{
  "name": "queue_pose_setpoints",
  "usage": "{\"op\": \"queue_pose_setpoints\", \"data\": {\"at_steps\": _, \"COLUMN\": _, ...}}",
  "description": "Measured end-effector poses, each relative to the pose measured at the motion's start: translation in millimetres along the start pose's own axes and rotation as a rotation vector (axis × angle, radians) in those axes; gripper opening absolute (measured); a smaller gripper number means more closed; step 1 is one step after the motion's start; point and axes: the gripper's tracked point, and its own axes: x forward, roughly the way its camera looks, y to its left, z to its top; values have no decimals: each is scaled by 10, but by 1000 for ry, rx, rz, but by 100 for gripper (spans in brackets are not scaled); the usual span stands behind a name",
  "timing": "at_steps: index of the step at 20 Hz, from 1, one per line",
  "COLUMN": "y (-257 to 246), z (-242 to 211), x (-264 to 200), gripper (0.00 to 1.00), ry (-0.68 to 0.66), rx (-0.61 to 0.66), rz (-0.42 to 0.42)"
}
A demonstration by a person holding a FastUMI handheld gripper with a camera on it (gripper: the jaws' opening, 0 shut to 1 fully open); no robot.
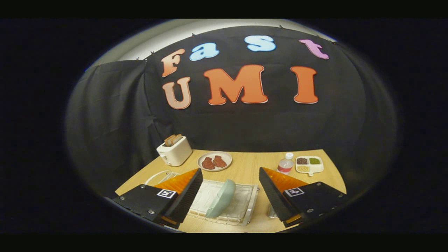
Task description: Take the plate from the dish rack, then take the spoon from the basket and place it into the plate.
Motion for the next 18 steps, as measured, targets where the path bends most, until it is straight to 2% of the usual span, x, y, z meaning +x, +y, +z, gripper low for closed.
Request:
{"op": "queue_pose_setpoints", "data": {"at_steps": 7, "y": 1, "z": -595, "x": 302, "gripper": 95, "ry": 255, "rx": 26, "rz": -13}}
{"op": "queue_pose_setpoints", "data": {"at_steps": 12, "y": 14, "z": -1044, "x": 455, "gripper": 86, "ry": 449, "rx": 23, "rz": -35}}
{"op": "queue_pose_setpoints", "data": {"at_steps": 14, "y": 83, "z": -1227, "x": 460, "gripper": 81, "ry": 537, "rx": 40, "rz": -26}}
{"op": "queue_pose_setpoints", "data": {"at_steps": 15, "y": 139, "z": -1291, "x": 460, "gripper": 70, "ry": 570, "rx": 59, "rz": -21}}
{"op": "queue_pose_setpoints", "data": {"at_steps": 17, "y": 155, "z": -1385, "x": 481, "gripper": 56, "ry": 614, "rx": 66, "rz": -36}}
{"op": "queue_pose_setpoints", "data": {"at_steps": 18, "y": 170, "z": -1416, "x": 486, "gripper": 52, "ry": 631, "rx": 69, "rz": -44}}
